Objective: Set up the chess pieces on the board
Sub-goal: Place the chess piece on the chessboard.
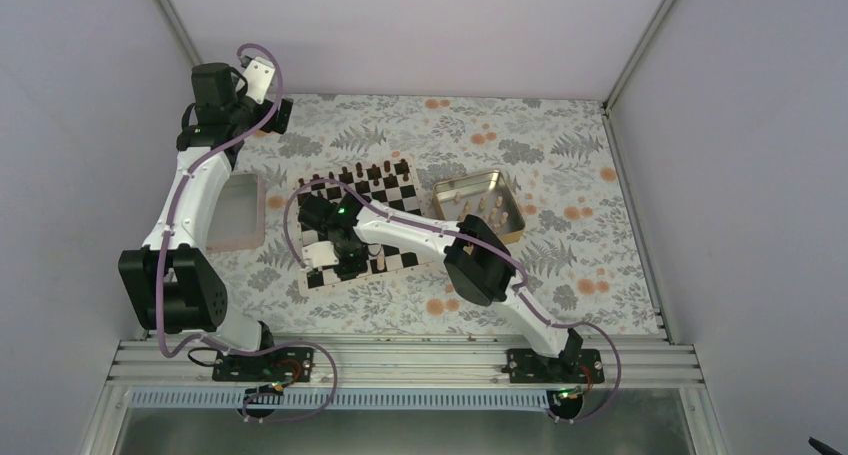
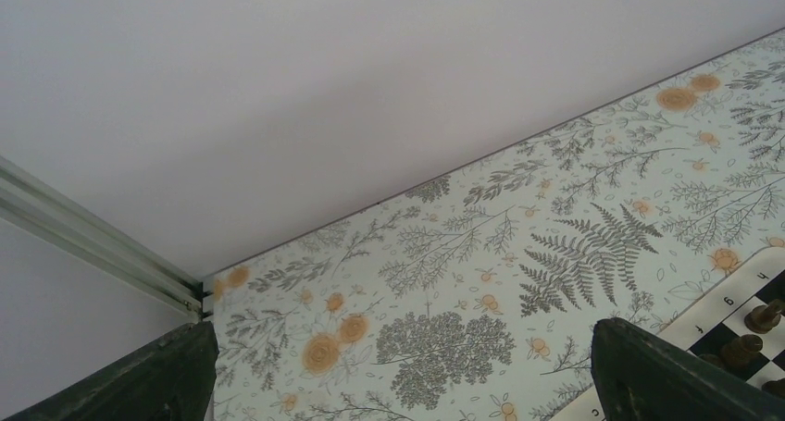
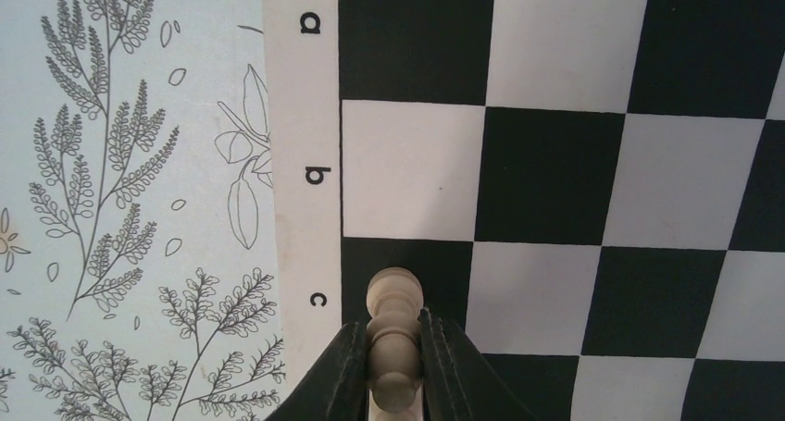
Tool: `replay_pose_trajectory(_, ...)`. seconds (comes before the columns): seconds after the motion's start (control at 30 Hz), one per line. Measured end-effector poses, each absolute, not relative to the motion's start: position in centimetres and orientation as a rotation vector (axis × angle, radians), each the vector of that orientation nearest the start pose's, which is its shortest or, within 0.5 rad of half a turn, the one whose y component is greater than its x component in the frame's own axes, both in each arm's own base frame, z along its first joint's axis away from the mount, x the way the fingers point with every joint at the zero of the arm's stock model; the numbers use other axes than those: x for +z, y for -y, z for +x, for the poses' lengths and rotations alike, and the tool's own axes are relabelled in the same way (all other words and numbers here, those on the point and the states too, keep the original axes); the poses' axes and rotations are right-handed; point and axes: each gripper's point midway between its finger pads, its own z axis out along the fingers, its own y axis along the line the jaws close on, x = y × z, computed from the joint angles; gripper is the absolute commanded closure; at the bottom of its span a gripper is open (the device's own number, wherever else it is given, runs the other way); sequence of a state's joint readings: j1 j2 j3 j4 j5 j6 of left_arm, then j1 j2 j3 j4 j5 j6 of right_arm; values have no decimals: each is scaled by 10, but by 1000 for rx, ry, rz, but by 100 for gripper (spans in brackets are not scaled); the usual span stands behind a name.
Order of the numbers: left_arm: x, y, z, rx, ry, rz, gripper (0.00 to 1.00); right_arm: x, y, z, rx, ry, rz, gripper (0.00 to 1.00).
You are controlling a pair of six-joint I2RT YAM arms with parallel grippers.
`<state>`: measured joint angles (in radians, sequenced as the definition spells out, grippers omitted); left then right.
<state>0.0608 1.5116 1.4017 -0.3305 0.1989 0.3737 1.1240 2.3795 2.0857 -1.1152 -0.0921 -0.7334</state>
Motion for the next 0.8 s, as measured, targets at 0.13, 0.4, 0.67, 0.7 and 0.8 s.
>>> replay_pose_trajectory(0.13,306,6,475,75,-1954,438,0,40,-460,203,182,-1785,-2406,79)
replay_pose_trajectory(0.4,306,6,475,73,-1954,440,0,40,-462,204,179,-1784,-2394,63)
replay_pose_trajectory(0.67,306,6,475,70,-1954,441,0,44,-464,209,180,-1780,-2376,63)
replay_pose_trajectory(0.7,306,7,475,69,-1953,441,0,45,-464,210,180,-1781,-2371,63)
replay_pose_trajectory(0.8,306,7,475,66,-1953,443,0,53,-463,218,177,-1787,-2345,63)
